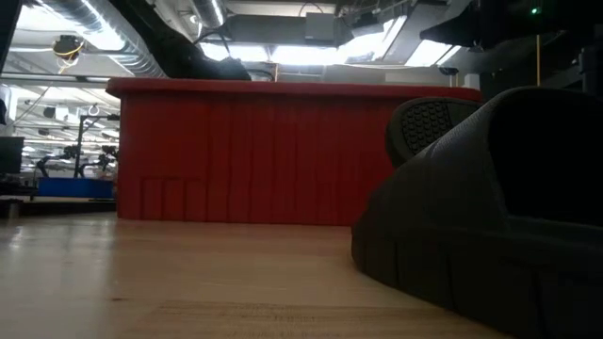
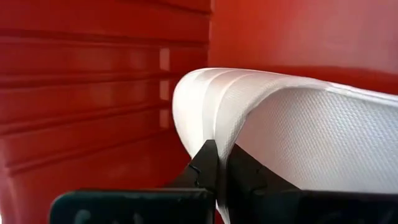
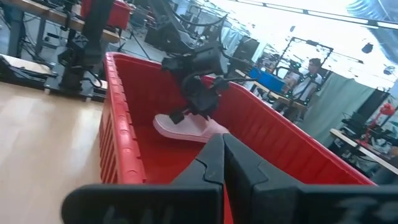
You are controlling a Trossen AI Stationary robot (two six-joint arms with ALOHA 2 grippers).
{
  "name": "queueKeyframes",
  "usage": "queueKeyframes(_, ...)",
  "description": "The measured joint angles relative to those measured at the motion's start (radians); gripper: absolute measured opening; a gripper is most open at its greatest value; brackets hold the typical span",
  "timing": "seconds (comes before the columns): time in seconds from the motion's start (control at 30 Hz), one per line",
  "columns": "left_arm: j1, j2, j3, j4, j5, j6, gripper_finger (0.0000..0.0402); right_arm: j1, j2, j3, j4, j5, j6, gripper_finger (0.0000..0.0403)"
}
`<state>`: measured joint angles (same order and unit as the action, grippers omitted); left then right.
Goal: Pick and place slides into bin
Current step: Put the bottom pink slides into the red bin
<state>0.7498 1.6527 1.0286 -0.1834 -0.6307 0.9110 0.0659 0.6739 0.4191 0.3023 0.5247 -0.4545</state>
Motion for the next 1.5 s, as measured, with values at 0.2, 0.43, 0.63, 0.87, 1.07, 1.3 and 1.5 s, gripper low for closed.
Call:
queueKeyframes(0.2,-0.001,0.000,0.000,-0.082,0.029,-0.059,0.0003,-0.040,0.000,0.000,0.002,0.000,0.000,0.0007)
queueKeyframes(0.43,-0.001,0.000,0.000,-0.125,0.048,-0.091,0.0003,-0.077,0.000,0.000,0.003,0.000,0.000,0.0007)
queueKeyframes(0.63,-0.001,0.000,0.000,-0.175,0.057,-0.113,0.0003,-0.093,0.000,0.000,0.004,0.000,0.000,0.0007)
queueKeyframes(0.87,0.010,0.015,0.000,-0.177,0.088,-0.139,0.0003,-0.096,0.000,0.000,0.004,-0.001,0.000,0.0007)
queueKeyframes(1.07,0.019,0.051,0.001,-0.171,0.085,-0.140,0.0003,-0.096,0.000,0.000,0.002,-0.001,0.000,0.0007)
queueKeyframes(1.3,0.020,0.054,0.002,-0.184,0.117,-0.140,0.0003,-0.096,0.000,0.000,0.001,-0.001,0.000,0.0007)
queueKeyframes(1.5,0.020,0.055,0.002,-0.192,0.122,-0.140,0.0008,-0.096,0.000,0.000,0.000,-0.001,0.000,0.0007)
